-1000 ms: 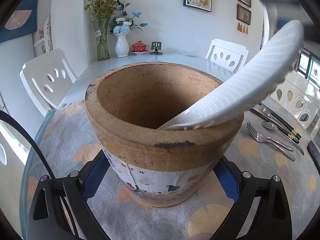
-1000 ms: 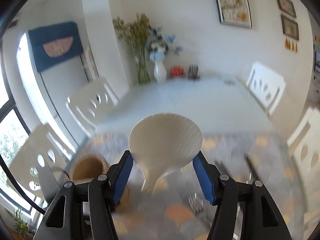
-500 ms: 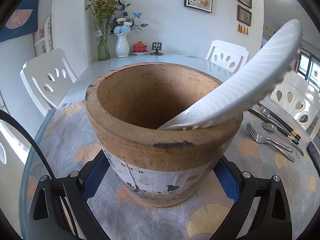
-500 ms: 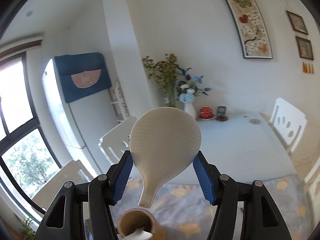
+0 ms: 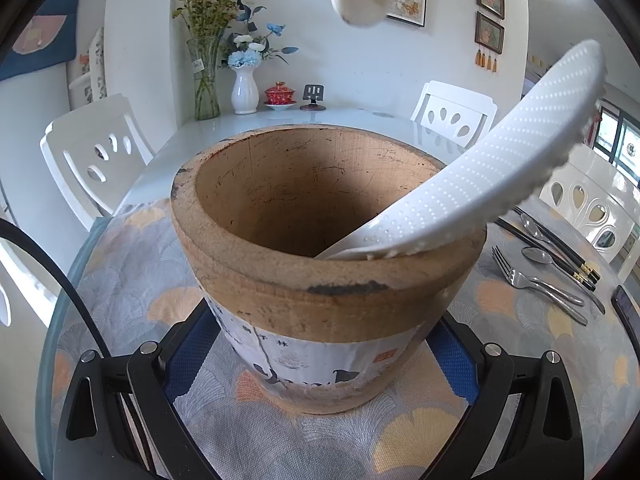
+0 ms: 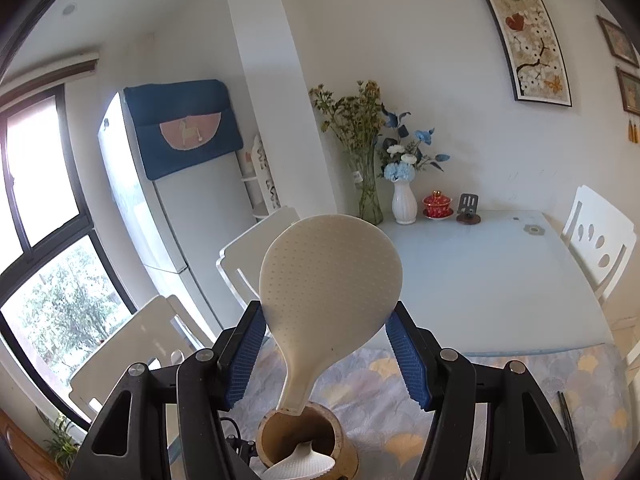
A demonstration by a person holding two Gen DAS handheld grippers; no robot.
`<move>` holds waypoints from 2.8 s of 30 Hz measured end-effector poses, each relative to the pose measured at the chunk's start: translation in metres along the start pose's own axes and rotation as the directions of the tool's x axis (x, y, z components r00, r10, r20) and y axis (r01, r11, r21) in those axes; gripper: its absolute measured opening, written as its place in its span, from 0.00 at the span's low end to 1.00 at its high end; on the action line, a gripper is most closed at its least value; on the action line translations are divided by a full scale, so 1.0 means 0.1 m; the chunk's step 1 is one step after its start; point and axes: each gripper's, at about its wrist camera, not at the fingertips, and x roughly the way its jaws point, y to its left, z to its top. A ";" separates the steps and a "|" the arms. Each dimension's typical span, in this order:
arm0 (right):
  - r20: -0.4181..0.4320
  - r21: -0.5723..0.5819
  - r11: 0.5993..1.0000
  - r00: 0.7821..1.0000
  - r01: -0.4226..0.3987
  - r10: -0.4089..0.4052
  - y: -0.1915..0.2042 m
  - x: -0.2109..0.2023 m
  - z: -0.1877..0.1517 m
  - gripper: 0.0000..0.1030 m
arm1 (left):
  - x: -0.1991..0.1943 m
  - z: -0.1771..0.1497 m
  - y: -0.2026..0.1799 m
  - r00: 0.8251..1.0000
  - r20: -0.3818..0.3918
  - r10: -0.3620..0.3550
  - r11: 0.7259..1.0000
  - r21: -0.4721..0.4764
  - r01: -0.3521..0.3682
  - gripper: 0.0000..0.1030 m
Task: Organize utensils
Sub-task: 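Lower the second rice paddle into the cork holder and open the right gripper, then move the right gripper back toward the metal fork on the cloth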
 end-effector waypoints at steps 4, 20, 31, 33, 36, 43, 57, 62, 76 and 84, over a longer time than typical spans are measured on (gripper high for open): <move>-0.016 -0.006 1.000 1.000 0.003 -0.003 0.00 0.03 -0.04 0.59 | 0.01 0.00 0.00 1.000 0.000 0.005 1.000 0.005 -0.005 0.96; -0.018 -0.037 0.999 1.000 0.023 -0.024 0.01 0.05 -0.09 0.59 | 0.02 0.00 -0.01 1.000 -0.001 0.007 1.000 0.008 -0.007 0.96; -0.028 -0.059 0.998 0.999 0.014 -0.016 0.04 0.07 -0.10 0.59 | 0.03 0.00 -0.02 1.000 -0.002 0.007 1.000 0.008 -0.007 0.96; -0.029 -0.067 0.998 0.999 0.018 -0.020 0.06 0.08 -0.10 0.59 | 0.03 0.00 -0.02 1.000 -0.002 0.007 1.000 0.008 -0.007 0.96; -0.036 -0.071 0.997 0.999 0.017 -0.019 0.08 0.11 -0.10 0.59 | 0.03 0.00 -0.02 1.000 -0.002 0.005 1.000 0.007 -0.005 0.96; -0.060 -0.085 0.996 0.998 0.021 -0.026 0.12 0.16 -0.15 0.59 | 0.05 -0.01 0.00 1.000 -0.003 -0.002 1.000 0.003 0.002 0.96; -0.039 -0.076 0.997 0.999 0.023 -0.026 0.00 -0.01 -0.20 0.78 | 0.07 -0.02 0.02 1.000 -0.006 -0.004 1.000 0.006 0.004 0.96; -0.049 -0.018 0.999 0.998 0.034 -0.034 -0.21 -0.08 -0.28 0.80 | 0.07 -0.02 0.02 1.000 -0.004 0.000 1.000 0.009 0.000 0.96; -0.083 -0.008 0.982 0.979 0.187 -0.187 -0.67 -0.31 -0.61 0.85 | 0.05 -0.03 -0.06 1.000 -0.011 0.027 0.999 0.029 -0.026 0.96; -0.208 -0.094 0.955 0.933 0.281 -0.295 -0.94 -0.35 -0.85 0.85 | 0.04 -0.03 0.00 1.000 -0.022 -0.017 1.000 0.003 0.017 0.96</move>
